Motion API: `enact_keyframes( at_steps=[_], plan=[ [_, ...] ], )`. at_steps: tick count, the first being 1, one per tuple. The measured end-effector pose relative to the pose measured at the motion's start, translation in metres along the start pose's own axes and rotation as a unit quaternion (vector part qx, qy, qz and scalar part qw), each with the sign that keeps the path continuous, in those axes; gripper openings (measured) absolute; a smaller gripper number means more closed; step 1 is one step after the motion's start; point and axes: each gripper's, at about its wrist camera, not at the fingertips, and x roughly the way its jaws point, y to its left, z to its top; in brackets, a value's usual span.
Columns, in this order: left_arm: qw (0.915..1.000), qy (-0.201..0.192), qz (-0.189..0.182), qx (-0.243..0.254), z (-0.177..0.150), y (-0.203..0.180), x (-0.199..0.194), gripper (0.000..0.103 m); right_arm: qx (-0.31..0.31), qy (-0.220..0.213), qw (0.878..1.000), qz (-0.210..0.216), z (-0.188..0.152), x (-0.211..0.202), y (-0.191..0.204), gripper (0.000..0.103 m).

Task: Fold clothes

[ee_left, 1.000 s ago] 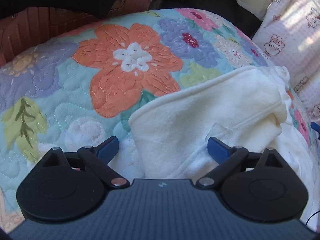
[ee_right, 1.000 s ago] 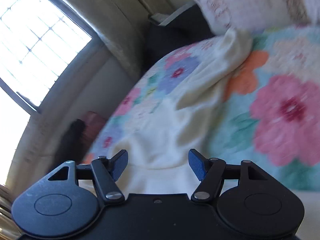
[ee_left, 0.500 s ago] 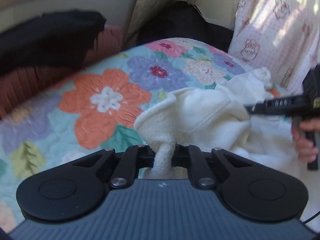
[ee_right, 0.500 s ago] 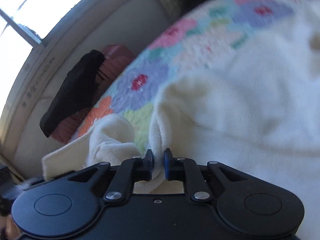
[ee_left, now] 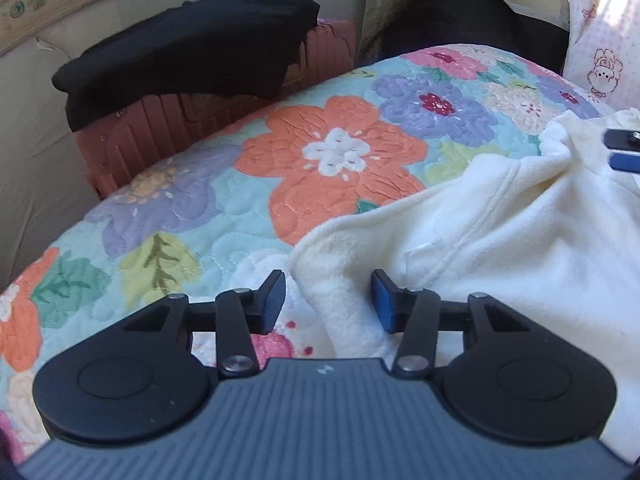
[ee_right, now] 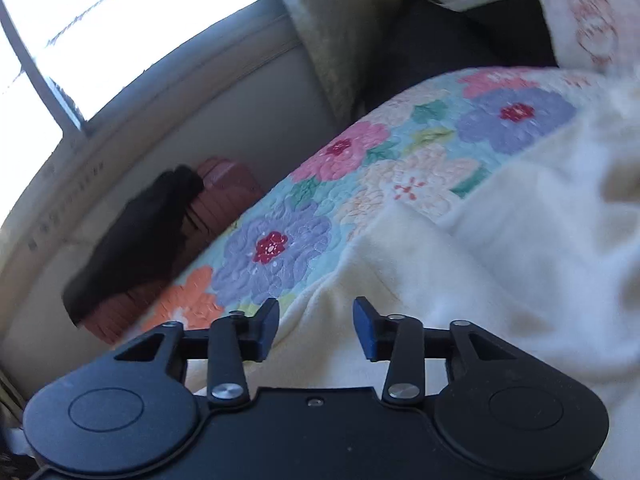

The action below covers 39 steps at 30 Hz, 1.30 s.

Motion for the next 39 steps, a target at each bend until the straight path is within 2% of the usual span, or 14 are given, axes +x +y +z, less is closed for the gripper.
enact_keyframes(
  at_steps=[3,8,13,17,20,26,27,29,32,35,36,37,38,39],
  plan=[
    [0.9988,-0.042,-0.003,0.026,0.012,-0.010,-0.020,0.045,-0.005,0.007,1.000,-0.009,-0.007,-0.046,-0.024,0.051],
    [0.9885,-0.083,-0.059,0.112,0.041,-0.053,-0.032,0.047,-0.087,0.019,0.987,-0.137,-0.026,-0.121,-0.047,0.054],
    [0.9664,-0.060,-0.130,0.213,0.064,-0.104,-0.006,0.047,-0.058,0.027,0.968,-0.242,-0.038,-0.200,-0.106,0.059],
    [0.9694,-0.045,-0.129,0.204,0.081,-0.121,0.017,0.047,-0.038,0.014,0.951,-0.307,-0.042,-0.244,-0.147,0.060],
    [0.9783,-0.006,-0.140,0.153,0.092,-0.118,0.040,0.031,0.000,-0.001,0.946,-0.323,-0.052,-0.272,-0.170,0.061],
    [0.9769,0.029,-0.171,0.124,0.093,-0.124,0.066,0.028,0.048,-0.016,0.949,-0.310,-0.075,-0.305,-0.194,0.065],
    [0.9760,0.033,-0.179,0.120,0.093,-0.125,0.069,0.029,0.052,-0.018,0.952,-0.301,-0.076,-0.305,-0.198,0.065],
    [0.9743,0.042,-0.192,0.109,0.093,-0.127,0.075,0.047,0.061,-0.026,0.957,-0.283,-0.077,-0.301,-0.205,0.065],
    [0.9702,0.052,-0.224,0.075,0.091,-0.125,0.081,0.052,0.067,-0.021,0.966,-0.249,-0.078,-0.283,-0.212,0.066],
    [0.9661,0.050,-0.247,0.054,0.088,-0.124,0.078,0.060,-0.055,0.005,0.956,-0.288,-0.089,-0.257,-0.184,0.045],
    [0.9684,0.053,-0.238,0.053,0.087,-0.126,0.078,0.059,-0.072,-0.005,0.953,-0.296,-0.090,-0.258,-0.175,0.013],
    [0.9719,0.058,-0.222,0.054,0.087,-0.127,0.080,0.047,-0.087,-0.017,0.949,-0.304,-0.092,-0.259,-0.166,0.014],
    [0.9764,0.062,-0.200,0.053,0.088,-0.128,0.081,0.022,-0.094,-0.044,0.944,-0.312,-0.090,-0.266,-0.158,0.013],
    [0.9794,0.063,-0.185,0.051,0.089,-0.128,0.083,0.012,-0.100,-0.073,0.939,-0.320,-0.088,-0.274,-0.150,0.012]
  ],
)
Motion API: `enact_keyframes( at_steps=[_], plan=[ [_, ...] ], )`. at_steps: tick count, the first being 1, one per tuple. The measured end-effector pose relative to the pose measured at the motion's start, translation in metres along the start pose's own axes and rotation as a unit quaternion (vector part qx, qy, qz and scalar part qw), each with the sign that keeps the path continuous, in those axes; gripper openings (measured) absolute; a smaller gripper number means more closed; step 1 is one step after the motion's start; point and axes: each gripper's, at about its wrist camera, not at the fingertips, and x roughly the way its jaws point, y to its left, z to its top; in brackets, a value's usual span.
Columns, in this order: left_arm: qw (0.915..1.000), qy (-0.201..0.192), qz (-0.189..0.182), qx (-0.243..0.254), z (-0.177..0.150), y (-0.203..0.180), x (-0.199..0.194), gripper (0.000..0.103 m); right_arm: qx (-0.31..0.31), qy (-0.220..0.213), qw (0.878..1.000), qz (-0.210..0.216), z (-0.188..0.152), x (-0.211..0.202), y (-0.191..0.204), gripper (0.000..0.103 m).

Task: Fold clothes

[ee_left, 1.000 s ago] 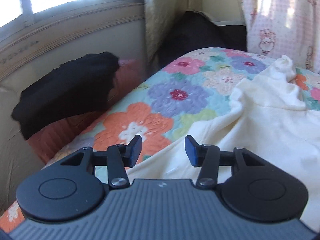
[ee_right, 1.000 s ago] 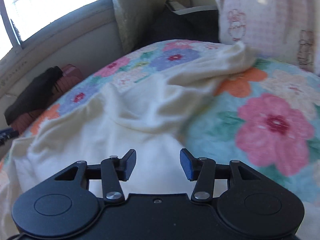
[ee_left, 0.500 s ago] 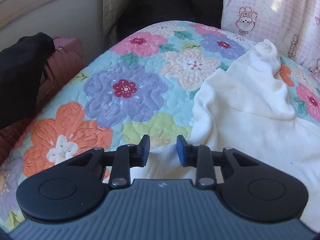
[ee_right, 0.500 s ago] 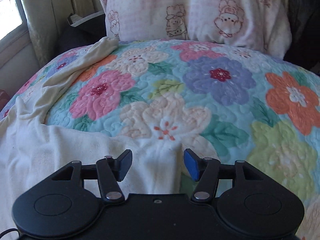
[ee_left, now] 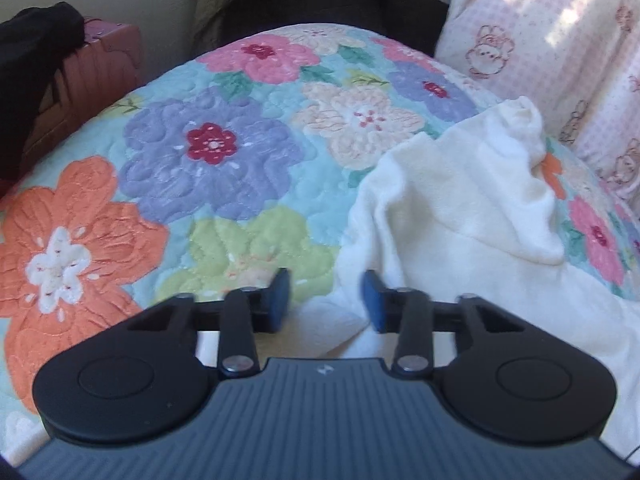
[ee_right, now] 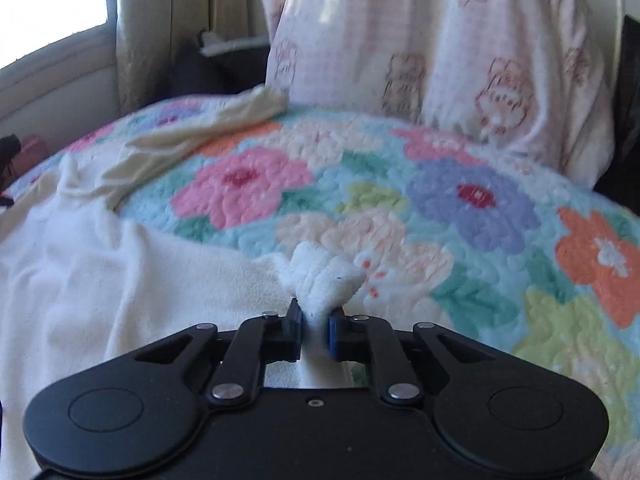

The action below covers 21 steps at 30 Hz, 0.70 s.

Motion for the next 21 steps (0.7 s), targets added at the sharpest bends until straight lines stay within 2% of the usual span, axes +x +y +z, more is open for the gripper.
enact_keyframes(
  at_steps=[1,3,5,7,9,12,13,14,17,21],
  plan=[
    [1.0000,-0.004,0.002,-0.002,0.001,0.002,-0.001,0.005,-0.001,-0.028,1.000,-0.012,0.005,-0.012,-0.003,0.012],
    [0.9999,-0.013,-0.001,-0.002,0.003,0.004,-0.004,0.000,0.008,-0.045,0.999,-0.028,0.009,-0.021,-0.011,0.012],
    [0.9989,-0.019,-0.034,0.027,0.001,0.002,-0.009,0.000,-0.023,0.015,0.999,-0.036,0.004,0.002,-0.018,0.012],
    [0.9981,-0.003,-0.047,0.040,-0.003,0.000,-0.011,0.004,-0.053,0.063,0.996,-0.044,-0.004,0.026,-0.020,0.012],
    [0.9981,-0.005,-0.046,0.041,-0.007,0.000,-0.015,0.006,-0.025,0.065,0.997,-0.041,-0.008,0.029,-0.025,0.012],
    [0.9977,-0.011,-0.061,0.030,-0.008,0.002,-0.021,0.020,0.013,0.066,0.997,-0.037,-0.015,0.033,-0.032,0.014],
    [0.9973,-0.010,-0.070,0.021,-0.008,0.004,-0.023,0.039,0.010,0.066,0.997,-0.037,-0.018,0.034,-0.032,0.015],
    [0.9966,-0.005,-0.082,0.008,-0.009,0.005,-0.025,0.050,0.001,0.068,0.997,-0.036,-0.018,0.034,-0.031,0.015],
    [0.9966,-0.003,-0.082,0.010,-0.014,0.003,-0.036,0.055,-0.016,0.077,0.996,-0.030,-0.017,0.034,-0.031,0.016],
    [0.9977,-0.011,-0.036,0.056,-0.016,0.001,-0.046,0.057,-0.014,0.092,0.996,-0.016,-0.010,0.035,-0.037,0.016]
  ],
)
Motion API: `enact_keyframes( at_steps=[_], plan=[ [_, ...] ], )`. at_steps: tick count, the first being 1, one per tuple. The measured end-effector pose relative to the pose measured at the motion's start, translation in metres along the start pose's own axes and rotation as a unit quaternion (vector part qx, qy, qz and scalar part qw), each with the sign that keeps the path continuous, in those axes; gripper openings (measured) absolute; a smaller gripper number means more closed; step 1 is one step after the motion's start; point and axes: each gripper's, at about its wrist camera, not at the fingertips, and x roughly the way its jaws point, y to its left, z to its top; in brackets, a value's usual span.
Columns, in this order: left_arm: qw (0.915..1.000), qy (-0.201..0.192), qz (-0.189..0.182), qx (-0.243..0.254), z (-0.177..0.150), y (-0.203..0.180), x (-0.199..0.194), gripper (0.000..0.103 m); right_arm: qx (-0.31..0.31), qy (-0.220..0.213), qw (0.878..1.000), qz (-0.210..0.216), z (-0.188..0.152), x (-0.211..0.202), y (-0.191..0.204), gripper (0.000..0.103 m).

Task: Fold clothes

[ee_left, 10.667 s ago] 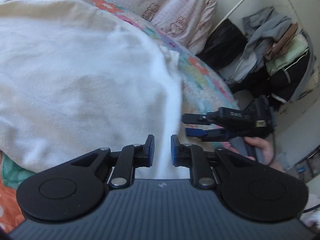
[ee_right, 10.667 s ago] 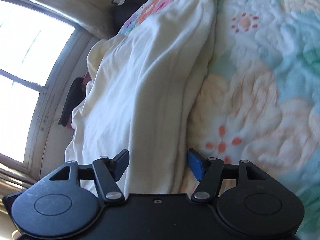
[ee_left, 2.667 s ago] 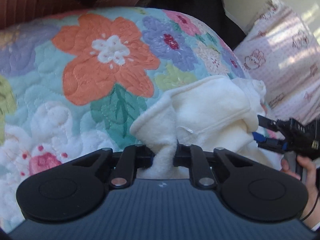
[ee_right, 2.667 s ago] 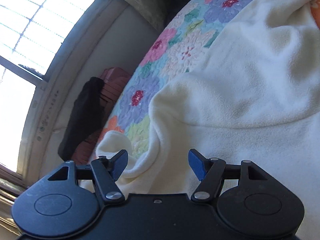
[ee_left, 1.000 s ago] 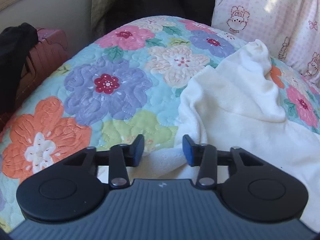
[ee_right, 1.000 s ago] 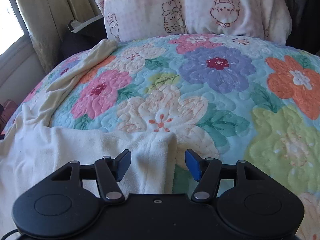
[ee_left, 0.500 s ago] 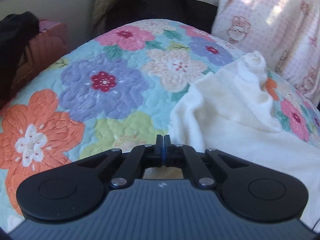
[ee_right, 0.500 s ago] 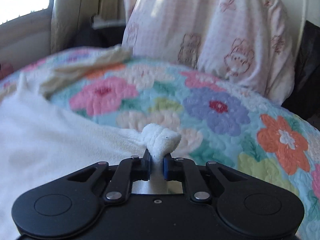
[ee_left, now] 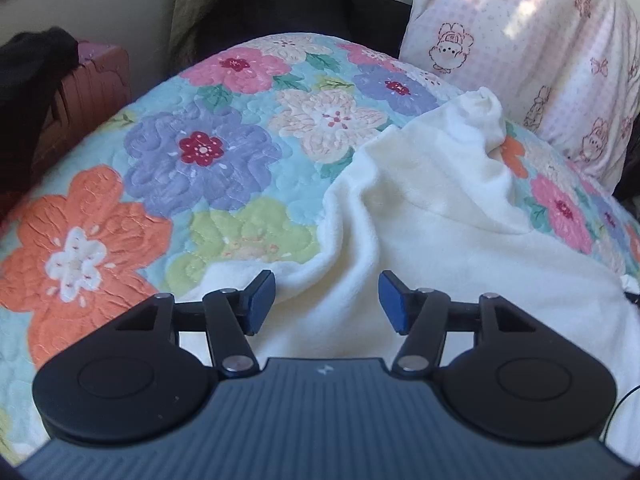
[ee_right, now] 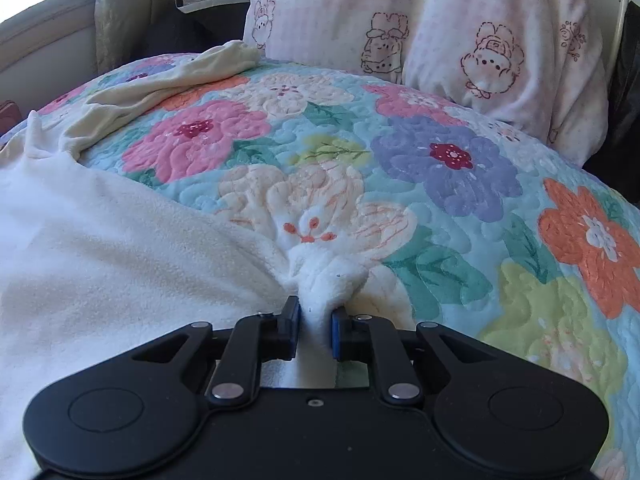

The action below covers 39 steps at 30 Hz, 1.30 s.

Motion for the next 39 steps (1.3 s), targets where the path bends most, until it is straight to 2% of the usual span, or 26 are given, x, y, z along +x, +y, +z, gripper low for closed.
enact_keyframes(
  at_steps=[4,8,10,12,15,16,17,19,21,22,24,25,27,30,32,36,38,39],
  plan=[
    [0.9985,-0.011,0.052,0.016,-0.002,0.008,-0.008,0.058,0.002,-0.003,1.000,0.004,-0.003,0.000,-0.001,0.017],
    [0.9949,0.000,0.064,0.078,-0.008,0.006,-0.012,0.059,-0.001,0.002,1.000,0.010,-0.006,-0.003,-0.005,0.017],
    [0.9927,0.009,0.083,0.087,-0.010,0.005,-0.004,0.059,-0.001,0.004,1.000,0.014,-0.007,-0.004,-0.009,0.018],
    [0.9929,0.019,0.098,0.065,-0.011,0.010,0.011,0.058,0.004,0.006,1.000,0.019,-0.007,-0.002,-0.011,0.018],
    [0.9959,0.032,0.084,-0.007,-0.006,0.023,0.031,0.059,0.002,0.007,1.000,0.022,-0.006,0.000,-0.012,0.018],
    [0.9958,0.029,0.081,-0.029,-0.004,0.025,0.031,0.050,-0.007,0.004,1.000,0.023,-0.007,-0.001,-0.011,0.020],
    [0.9953,0.027,0.078,-0.051,-0.003,0.027,0.031,0.017,-0.011,-0.002,1.000,0.026,-0.009,-0.002,-0.010,0.020],
    [0.9946,0.001,0.084,-0.062,0.001,0.018,0.016,0.012,-0.020,-0.015,0.999,0.031,-0.012,-0.004,-0.009,0.016],
    [0.9955,-0.034,0.082,-0.033,0.011,0.001,-0.011,0.011,-0.006,-0.032,0.999,0.023,-0.010,-0.013,-0.009,0.013],
    [0.9945,-0.048,0.086,-0.035,0.016,0.000,-0.022,0.011,0.002,-0.050,0.998,0.023,-0.006,-0.024,-0.010,0.012],
    [0.9912,-0.066,0.085,-0.077,0.025,0.011,-0.035,0.011,0.019,-0.089,0.996,0.022,0.002,-0.046,-0.013,0.011],
    [0.9898,-0.063,0.088,-0.092,0.025,0.018,-0.032,0.011,0.027,-0.108,0.994,0.021,0.006,-0.056,-0.015,0.011],
    [0.9876,-0.047,0.103,-0.108,0.019,0.029,-0.016,0.012,0.016,-0.112,0.994,0.002,0.012,-0.062,-0.013,0.010],
    [0.9825,0.015,0.125,-0.137,-0.008,0.046,0.028,0.016,-0.009,-0.059,0.998,-0.027,0.003,-0.035,-0.012,0.010],
    [0.9797,0.021,0.137,-0.144,-0.017,0.047,0.041,0.022,-0.019,-0.037,0.998,-0.044,-0.003,-0.022,-0.010,0.010],
    [0.9790,0.046,0.165,-0.111,0.005,0.037,0.040,0.026,-0.017,-0.021,0.997,-0.070,-0.009,-0.010,-0.004,0.012],
    [0.9798,0.044,0.168,-0.099,0.016,0.036,0.034,0.034,-0.007,-0.008,0.997,-0.081,-0.001,-0.010,-0.007,0.021],
    [0.9803,0.043,0.169,-0.092,0.020,0.035,0.032,0.036,0.009,0.000,0.995,-0.099,0.004,-0.011,-0.011,0.043]
  ],
)
